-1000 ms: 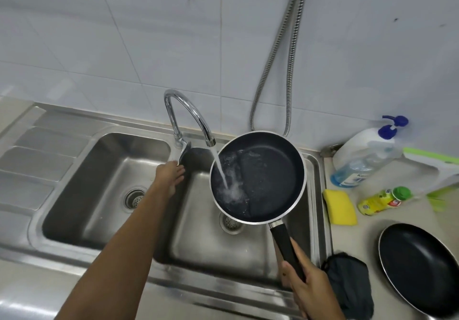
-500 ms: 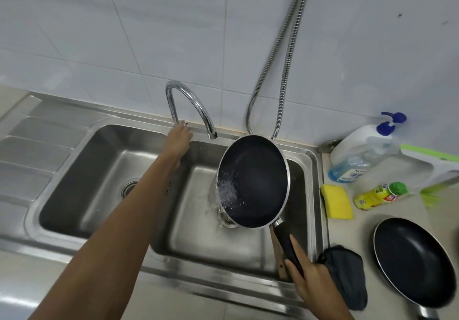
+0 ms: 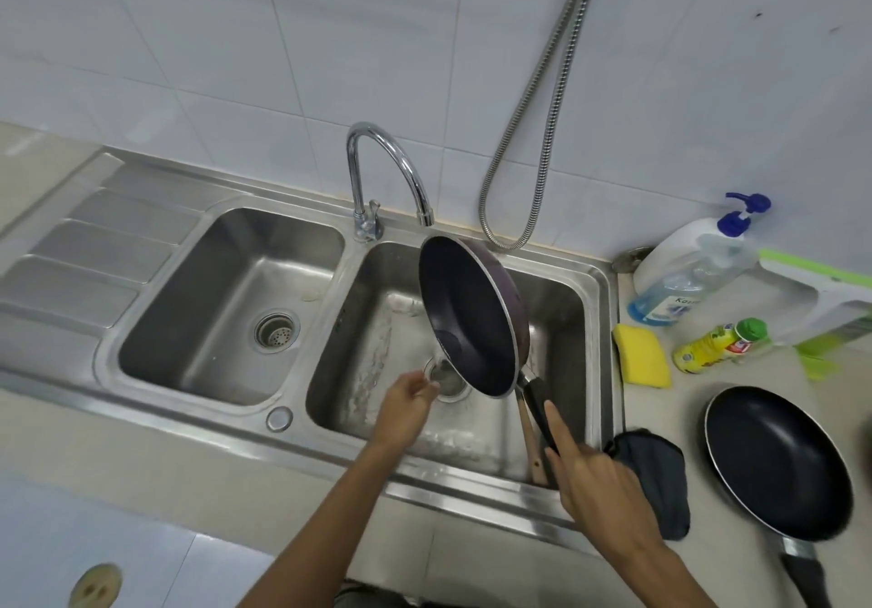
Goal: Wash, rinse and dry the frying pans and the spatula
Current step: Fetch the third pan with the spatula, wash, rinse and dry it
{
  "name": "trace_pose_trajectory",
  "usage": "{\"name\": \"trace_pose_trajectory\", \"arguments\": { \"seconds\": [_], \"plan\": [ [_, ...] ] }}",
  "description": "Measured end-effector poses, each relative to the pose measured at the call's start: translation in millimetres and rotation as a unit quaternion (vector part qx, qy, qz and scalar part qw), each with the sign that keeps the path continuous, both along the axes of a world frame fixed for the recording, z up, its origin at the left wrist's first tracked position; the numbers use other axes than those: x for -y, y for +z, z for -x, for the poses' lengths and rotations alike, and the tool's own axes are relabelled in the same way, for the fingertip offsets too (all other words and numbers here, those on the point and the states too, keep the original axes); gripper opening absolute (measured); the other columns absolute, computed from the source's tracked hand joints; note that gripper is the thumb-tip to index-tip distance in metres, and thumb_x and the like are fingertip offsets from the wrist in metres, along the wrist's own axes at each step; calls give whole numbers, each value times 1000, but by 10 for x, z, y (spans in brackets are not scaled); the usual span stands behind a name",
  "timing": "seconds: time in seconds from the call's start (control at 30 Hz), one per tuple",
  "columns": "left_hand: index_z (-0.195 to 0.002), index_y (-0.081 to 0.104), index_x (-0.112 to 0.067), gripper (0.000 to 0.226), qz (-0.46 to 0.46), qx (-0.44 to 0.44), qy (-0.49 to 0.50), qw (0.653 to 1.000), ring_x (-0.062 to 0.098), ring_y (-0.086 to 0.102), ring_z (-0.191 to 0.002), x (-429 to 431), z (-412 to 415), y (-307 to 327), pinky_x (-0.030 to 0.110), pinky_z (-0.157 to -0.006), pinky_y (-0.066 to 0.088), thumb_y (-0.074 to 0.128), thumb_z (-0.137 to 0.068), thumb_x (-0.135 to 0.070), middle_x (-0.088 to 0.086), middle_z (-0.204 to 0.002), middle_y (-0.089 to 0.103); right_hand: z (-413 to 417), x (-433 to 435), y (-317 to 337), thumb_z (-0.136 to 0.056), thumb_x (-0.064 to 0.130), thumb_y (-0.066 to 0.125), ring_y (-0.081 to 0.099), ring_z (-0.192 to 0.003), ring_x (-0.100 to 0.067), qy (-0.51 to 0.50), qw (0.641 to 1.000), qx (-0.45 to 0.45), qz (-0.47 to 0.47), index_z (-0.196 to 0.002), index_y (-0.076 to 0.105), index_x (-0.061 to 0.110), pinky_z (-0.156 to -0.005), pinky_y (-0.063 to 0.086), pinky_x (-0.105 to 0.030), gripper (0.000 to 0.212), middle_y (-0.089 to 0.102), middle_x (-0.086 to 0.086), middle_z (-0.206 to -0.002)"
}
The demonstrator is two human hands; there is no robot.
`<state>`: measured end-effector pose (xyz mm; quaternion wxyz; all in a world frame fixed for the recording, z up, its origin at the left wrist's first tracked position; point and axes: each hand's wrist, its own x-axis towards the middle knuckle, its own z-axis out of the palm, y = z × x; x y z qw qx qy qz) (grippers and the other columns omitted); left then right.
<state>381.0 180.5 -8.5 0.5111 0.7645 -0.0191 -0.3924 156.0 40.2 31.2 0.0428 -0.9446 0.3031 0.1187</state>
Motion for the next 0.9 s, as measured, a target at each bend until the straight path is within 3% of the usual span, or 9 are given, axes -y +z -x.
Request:
{"name": "trace_pose_trajectory", "arguments": {
  "seconds": [0.07,0.17,0.37,0.47,0.53,0.6,0.67,0.77,0.9],
  "plan": [
    [-125,62,-16,28,15,-11,-5,1000,18,62,-111,-20,194,15,46,-106,50,64,-98,-22,0,-120,66,44,-26,-1,-86,21,74,46,-36,-19,4,999,-48,17,-159,-14,29,-35,38,-34,114,57,4,-63],
    [-126,63,-14,30,35,-25,0,999,17,61,-111,-70,368,58,43,-107,49,64,-98,-23,0,-120,65,118,-94,28,-71,13,86,49,-33,-20,5,999,-42,30,-162,6,26,-31,35,-32,122,57,2,-58],
    [-130,63,-16,34,39,-23,-25,999,15,60,-114,-130,527,142,41,-108,48,62,-99,-28,-4,-120,63,255,-162,7,-71,11,87,50,-34,-20,3,999,-4,39,-162,3,27,-31,38,-30,126,56,0,-56],
    [-127,65,-16,31,45,-10,-46,998,15,61,-115,-96,613,157,34,-105,49,61,-99,-28,-4,-120,66,278,-165,-26,-68,15,90,47,-31,-20,2,998,49,35,-159,20,24,-28,36,-29,115,54,0,-51],
    [-121,68,-17,26,57,-18,-65,996,15,64,-113,-49,699,187,28,-96,49,60,-99,-29,-2,-117,69,249,-213,10,-80,28,84,50,-33,-21,-8,997,74,10,-159,17,28,-29,40,-33,103,55,1,-50],
    [-116,69,-20,24,72,-75,-85,991,13,67,-109,14,822,227,27,-87,51,58,-100,-35,-3,-115,71,241,-276,12,-93,37,69,54,-38,-20,-6,993,113,-21,-160,6,36,-35,44,-35,92,58,1,-53],
    [-117,69,-22,32,91,-145,-107,980,10,69,-107,85,955,253,29,-87,53,54,-101,-45,-6,-115,74,232,-375,-20,-101,44,52,60,-51,-18,-16,984,154,-84,-158,-2,46,-48,51,-35,79,66,0,-68],
    [-114,73,-18,45,120,-244,-93,958,16,72,-100,190,1097,199,32,-86,54,56,-96,-55,0,-109,78,150,-488,7,-103,44,46,72,-85,-14,-65,952,203,-218,-158,14,46,-76,59,-31,64,74,4,-108],
    [-103,76,-16,53,153,-349,-26,924,21,69,-99,272,1149,122,36,-86,56,72,-80,-63,4,-103,75,17,-673,59,-105,34,49,64,-120,-13,-135,905,244,-322,-150,36,48,-100,51,-27,49,61,11,-138]
  ]
}}
